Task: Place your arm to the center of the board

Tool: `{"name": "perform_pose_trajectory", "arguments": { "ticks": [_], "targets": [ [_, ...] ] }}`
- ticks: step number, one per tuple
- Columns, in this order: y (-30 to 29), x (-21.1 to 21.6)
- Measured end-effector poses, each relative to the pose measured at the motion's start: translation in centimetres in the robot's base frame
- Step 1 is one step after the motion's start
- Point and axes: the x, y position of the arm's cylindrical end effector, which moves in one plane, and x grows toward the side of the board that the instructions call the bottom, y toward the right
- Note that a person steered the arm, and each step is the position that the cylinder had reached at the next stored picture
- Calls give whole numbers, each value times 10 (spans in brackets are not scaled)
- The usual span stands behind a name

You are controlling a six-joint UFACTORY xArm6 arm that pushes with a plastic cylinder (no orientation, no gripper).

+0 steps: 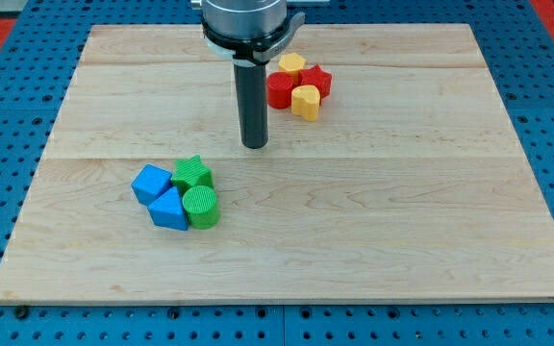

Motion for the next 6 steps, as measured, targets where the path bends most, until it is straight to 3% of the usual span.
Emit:
{"name": "perform_pose_trajectory", "arguments": {
  "ticks": [5, 6],
  "targets": [
    [2, -2],
    [25, 6]
  ]
}}
